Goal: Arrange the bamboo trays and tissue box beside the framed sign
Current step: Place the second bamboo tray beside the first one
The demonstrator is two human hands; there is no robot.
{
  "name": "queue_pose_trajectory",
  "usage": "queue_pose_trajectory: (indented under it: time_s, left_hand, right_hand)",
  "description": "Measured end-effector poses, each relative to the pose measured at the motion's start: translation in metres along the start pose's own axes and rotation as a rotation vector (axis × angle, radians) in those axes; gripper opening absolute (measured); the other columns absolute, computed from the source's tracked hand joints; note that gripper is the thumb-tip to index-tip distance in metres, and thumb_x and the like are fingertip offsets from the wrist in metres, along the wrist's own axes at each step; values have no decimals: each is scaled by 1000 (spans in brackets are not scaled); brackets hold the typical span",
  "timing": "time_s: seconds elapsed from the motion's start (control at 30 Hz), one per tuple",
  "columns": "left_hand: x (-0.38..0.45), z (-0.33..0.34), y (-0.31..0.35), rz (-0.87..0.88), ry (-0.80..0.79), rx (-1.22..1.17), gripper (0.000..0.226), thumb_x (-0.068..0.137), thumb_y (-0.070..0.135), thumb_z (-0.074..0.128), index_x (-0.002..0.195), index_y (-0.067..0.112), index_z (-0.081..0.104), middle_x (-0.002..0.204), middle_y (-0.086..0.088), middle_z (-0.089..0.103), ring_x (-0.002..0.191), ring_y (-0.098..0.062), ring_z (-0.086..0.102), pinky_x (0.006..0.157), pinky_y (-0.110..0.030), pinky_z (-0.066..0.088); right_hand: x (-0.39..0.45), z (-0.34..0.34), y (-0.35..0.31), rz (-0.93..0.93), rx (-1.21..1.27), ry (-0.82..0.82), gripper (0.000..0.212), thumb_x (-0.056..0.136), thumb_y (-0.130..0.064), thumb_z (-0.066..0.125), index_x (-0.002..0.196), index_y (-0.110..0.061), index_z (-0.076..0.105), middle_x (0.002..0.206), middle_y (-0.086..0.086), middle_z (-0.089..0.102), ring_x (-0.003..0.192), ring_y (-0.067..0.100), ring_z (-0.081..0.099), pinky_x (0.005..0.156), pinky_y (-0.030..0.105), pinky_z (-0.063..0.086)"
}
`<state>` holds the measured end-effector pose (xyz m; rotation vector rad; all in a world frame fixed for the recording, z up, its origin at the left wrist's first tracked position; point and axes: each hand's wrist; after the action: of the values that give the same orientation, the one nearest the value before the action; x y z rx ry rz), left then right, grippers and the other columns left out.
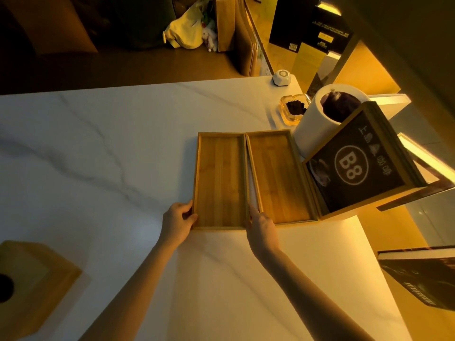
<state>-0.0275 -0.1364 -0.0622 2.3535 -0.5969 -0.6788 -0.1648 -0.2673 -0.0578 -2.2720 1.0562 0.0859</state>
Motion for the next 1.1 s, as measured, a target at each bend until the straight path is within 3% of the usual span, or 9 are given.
queue_pose_trajectory:
  time_s: [0.2,0.33,0.37,0.43,0.47,0.53,0.67,1.1]
  left_hand:
    - [-4,4,-3,17,-7,59,46,85,13,56,128,5,43,120,-23,54,109,-33,54,90,-30,41]
    - [-20,12,-8,189,104,279,54,87,19,53,134,5,32,142,-20,39,132,-34,35,105,-42,38]
    - [-23,15,-10,234,96,332,55,88,22,51,136,6,29,146,-19,34,135,-35,30,107,-44,35]
    - [-30,21,-14,251,28,399,58,90,27,45,139,8,21,151,-17,24,140,-33,20,110,-46,28]
    - [-32,24,-17,232,-13,411,58,92,30,41,140,8,16,152,-16,18,141,-31,16,112,-46,25]
    - [-35,28,-19,210,-56,412,59,93,31,37,140,8,11,154,-15,12,142,-30,12,114,-47,21]
    - [-34,30,-20,227,-32,405,56,93,26,39,139,4,17,151,-19,19,139,-35,20,110,-50,27]
    - [-42,40,-14,242,-81,360,55,94,22,36,140,6,10,153,-16,12,141,-31,16,112,-44,26]
  right_hand:
    - [-11,-1,2,-78,-27,64,39,93,-13,48,130,-10,40,120,14,60,103,29,58,78,35,54]
    - [-29,8,16,-226,-234,144,53,79,-19,69,127,-10,49,131,11,57,117,35,55,88,41,51]
    - [-33,10,20,-249,-269,106,56,80,-24,67,130,-12,45,138,10,50,126,34,46,98,44,42]
    - [-38,14,26,-289,-302,-1,59,90,-34,49,141,-17,23,151,3,14,140,29,9,111,44,9]
    - [-38,16,30,-283,-312,-63,60,93,-38,39,143,-20,12,150,0,-4,139,26,-7,112,41,-4]
    - [-40,18,33,-265,-345,-98,62,94,-44,30,143,-22,0,144,-4,-19,136,22,-21,110,39,-14]
    - [-44,18,31,-226,-374,-129,63,94,-47,26,143,-22,-5,142,-4,-23,135,21,-23,109,40,-17]
    - [-43,16,48,-229,-421,-89,67,88,-49,18,143,-16,-2,145,1,-19,136,26,-20,107,40,-18]
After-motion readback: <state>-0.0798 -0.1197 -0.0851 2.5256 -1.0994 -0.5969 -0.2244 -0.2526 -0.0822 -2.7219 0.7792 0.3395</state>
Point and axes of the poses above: each hand's wrist, its own x-axis towards the middle knuckle, its own z-axis out of the palm, y = z × x
